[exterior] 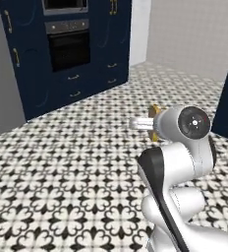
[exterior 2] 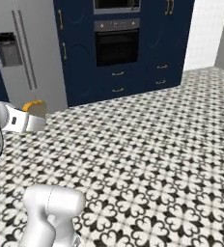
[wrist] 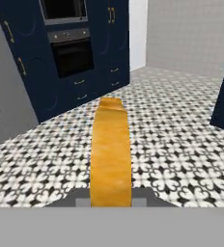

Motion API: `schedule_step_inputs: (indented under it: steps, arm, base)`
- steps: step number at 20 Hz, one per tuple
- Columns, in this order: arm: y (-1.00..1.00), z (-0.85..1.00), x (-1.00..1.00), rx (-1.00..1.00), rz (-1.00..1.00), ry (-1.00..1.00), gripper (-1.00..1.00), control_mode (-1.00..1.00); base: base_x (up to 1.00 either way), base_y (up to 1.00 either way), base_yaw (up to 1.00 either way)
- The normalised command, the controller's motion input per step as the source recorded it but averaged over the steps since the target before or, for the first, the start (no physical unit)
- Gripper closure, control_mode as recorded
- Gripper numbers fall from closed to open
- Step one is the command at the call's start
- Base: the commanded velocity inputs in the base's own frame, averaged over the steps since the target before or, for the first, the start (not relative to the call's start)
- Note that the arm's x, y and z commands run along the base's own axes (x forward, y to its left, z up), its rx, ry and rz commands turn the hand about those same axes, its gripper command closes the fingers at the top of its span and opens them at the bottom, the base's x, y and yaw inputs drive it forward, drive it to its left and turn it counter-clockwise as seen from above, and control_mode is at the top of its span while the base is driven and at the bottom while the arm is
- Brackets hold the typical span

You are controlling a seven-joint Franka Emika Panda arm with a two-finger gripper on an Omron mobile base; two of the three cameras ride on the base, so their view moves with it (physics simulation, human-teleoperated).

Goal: Start the toaster. Once the lever pops up, take the bread to the plate on the dining counter.

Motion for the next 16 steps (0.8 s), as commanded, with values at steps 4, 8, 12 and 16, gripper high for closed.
schedule_step_inputs:
  steps: [4,8,12,16]
  arm:
    - [0.00,0.00,0.00,0.00,0.00,0.00,1.00,1.00]
    - [0.00,0.00,0.00,0.00,0.00,0.00,1.00,1.00]
    - [0.00,0.00,0.00,0.00,0.00,0.00,1.00,1.00]
    - [0.00,0.00,0.00,0.00,0.00,0.00,1.00,1.00]
  base:
    - [0.00,-0.51,-0.71]
    - [0.00,-0.61,-0.67]
    - [0.12,-0.70,-0.55]
    - [0.49,-0.79,-0.42]
